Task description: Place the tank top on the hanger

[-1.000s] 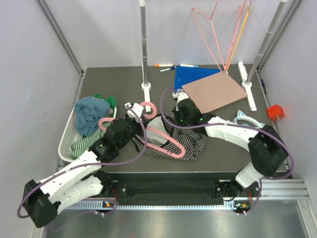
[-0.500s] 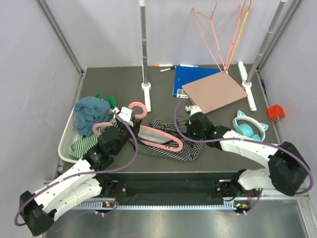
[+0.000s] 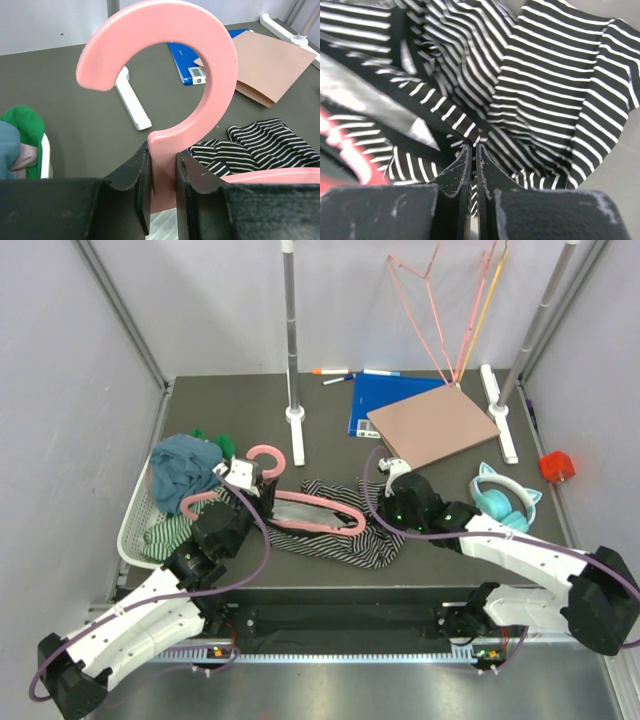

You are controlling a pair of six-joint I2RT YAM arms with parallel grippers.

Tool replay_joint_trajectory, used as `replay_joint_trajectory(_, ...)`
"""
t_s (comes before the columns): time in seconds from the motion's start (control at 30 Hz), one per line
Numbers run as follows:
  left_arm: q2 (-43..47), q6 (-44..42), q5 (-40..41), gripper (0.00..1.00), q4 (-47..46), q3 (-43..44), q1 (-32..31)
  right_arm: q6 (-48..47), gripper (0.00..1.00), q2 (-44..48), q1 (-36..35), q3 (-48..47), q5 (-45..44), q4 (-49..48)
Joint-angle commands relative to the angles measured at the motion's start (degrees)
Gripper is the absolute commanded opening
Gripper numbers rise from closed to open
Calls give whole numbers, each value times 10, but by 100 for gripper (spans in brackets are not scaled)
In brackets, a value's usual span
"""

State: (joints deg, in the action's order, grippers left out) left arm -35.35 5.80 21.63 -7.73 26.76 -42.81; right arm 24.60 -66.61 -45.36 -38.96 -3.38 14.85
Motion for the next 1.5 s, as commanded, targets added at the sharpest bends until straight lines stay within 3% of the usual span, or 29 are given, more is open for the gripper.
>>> replay_joint_trajectory(0.0, 10, 2, 30, 0, -52, -6, 0, 15, 0, 43, -17, 0, 31, 27)
replay_joint_trajectory(0.43, 19, -2, 54, 0, -64, -18, -1, 21, 0, 131, -39, -9, 98, 91)
replay_joint_trajectory(0.63, 20, -4, 54, 0, -69, -23, 0, 32, 0, 158, -39, -27, 83, 105)
replay_joint_trajectory(1.1, 20, -5, 46, 0, -77, -28, 0, 20, 0, 141, -39, -88, 22, 91)
replay_joint_trajectory(1.47, 20, -5, 44, 0, -77, -27, 0, 7, 0, 79, -54, -134, 82, 13)
